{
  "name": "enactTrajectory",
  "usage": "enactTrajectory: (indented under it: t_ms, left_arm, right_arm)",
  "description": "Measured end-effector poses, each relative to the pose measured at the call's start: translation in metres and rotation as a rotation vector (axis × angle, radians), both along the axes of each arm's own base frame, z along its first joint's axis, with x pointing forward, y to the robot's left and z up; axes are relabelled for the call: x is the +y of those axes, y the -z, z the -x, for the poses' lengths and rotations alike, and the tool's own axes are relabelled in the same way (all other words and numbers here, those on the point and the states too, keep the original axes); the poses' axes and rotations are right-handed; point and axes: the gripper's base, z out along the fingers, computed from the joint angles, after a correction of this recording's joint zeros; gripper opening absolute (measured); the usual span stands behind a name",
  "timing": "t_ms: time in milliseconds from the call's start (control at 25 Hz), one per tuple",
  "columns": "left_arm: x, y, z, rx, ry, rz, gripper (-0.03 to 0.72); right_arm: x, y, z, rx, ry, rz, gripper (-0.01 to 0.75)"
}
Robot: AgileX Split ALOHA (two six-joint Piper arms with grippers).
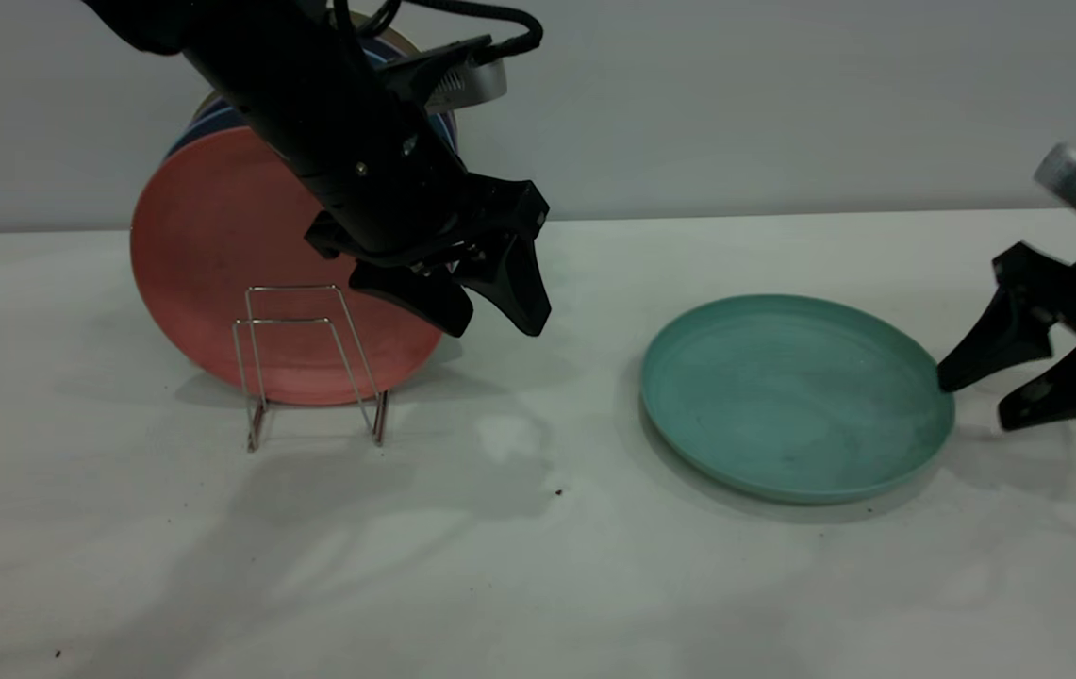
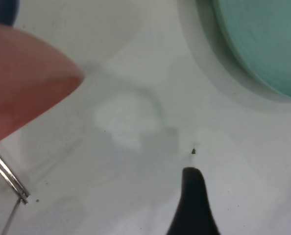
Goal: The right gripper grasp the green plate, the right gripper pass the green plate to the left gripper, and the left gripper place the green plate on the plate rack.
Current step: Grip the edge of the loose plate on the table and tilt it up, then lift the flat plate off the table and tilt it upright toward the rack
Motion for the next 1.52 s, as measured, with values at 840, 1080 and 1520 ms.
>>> enactTrajectory:
  t_ms: [840, 1080, 1520]
  left_arm:
    - [-0.004, -0.002, -0.004, -0.008, -0.078, 0.067, 0.592]
    - [-0.005, -0.002, -0.006, -0.017, -0.089, 0.078, 0.592]
    - [-0.006, -0.002, -0.006, -0.014, -0.106, 0.103, 0.469]
  right_arm:
    - [0.014, 0.048, -0.016, -0.022, -0.047, -0.163, 0.018]
    - [0.042, 0.036, -0.017, -0.095, -0.172, -0.266, 0.013]
    - [0.095, -0.001, -0.012, -0.201, -0.412, -0.396, 0.015]
